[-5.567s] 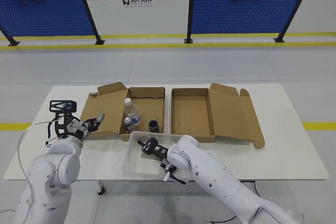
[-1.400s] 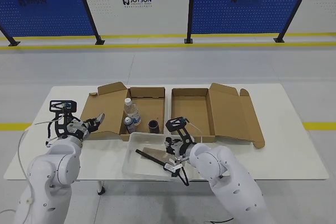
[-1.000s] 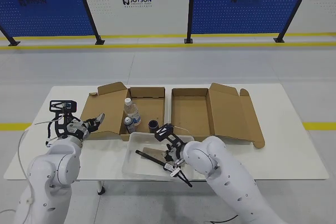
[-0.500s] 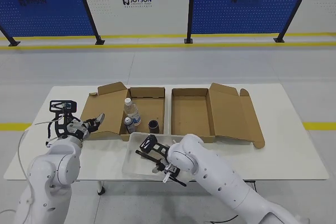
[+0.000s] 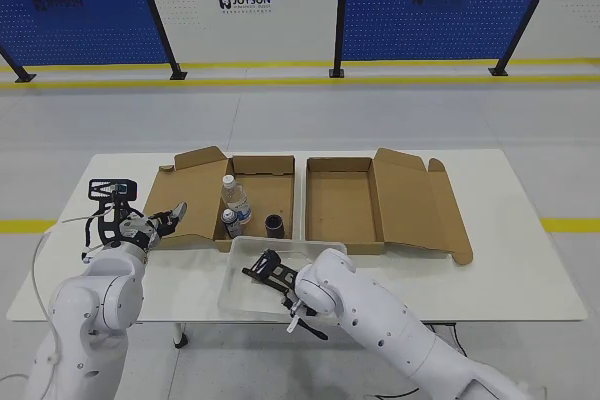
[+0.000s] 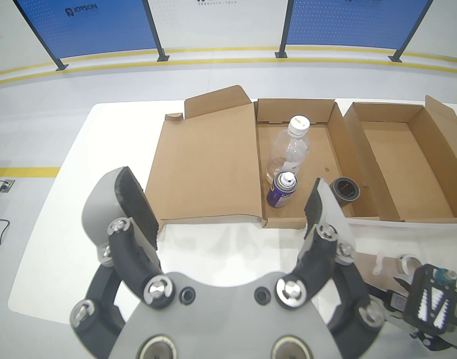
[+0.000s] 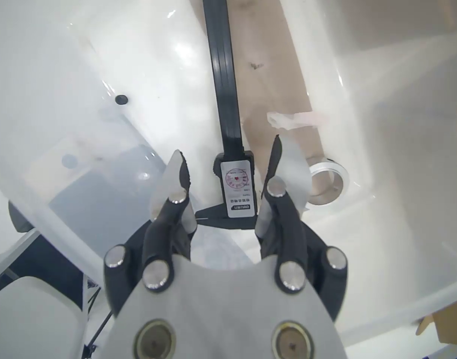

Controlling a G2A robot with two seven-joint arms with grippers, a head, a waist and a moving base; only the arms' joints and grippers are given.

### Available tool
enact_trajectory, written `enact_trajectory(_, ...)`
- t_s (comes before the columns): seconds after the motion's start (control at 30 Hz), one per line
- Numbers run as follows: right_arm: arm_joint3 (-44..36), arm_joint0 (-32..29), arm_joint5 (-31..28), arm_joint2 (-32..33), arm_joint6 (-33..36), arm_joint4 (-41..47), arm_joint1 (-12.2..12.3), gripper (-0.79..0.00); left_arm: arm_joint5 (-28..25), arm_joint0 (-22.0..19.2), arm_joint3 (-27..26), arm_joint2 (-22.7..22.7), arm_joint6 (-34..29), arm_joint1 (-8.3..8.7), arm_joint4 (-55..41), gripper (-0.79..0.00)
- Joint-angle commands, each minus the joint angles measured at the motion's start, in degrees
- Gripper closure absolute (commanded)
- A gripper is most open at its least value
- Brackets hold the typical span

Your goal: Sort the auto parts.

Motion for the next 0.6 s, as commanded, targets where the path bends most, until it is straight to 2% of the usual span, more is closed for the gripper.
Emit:
enact_trajectory(0.0, 0.3, 0.1, -0.4, -0.1, 0.4, -0.7, 0.0, -0.409, 0.0, 0.0, 0.0, 0.0, 0.0, 0.00, 0.0, -0.785)
enact_trajectory(0.57, 4.1, 0.4, -1.8, -1.2, 0.5, -2.1, -1.0, -0.379, 0.0, 0.0, 0.0, 0.0, 0.0, 0.00, 0.0, -0.785)
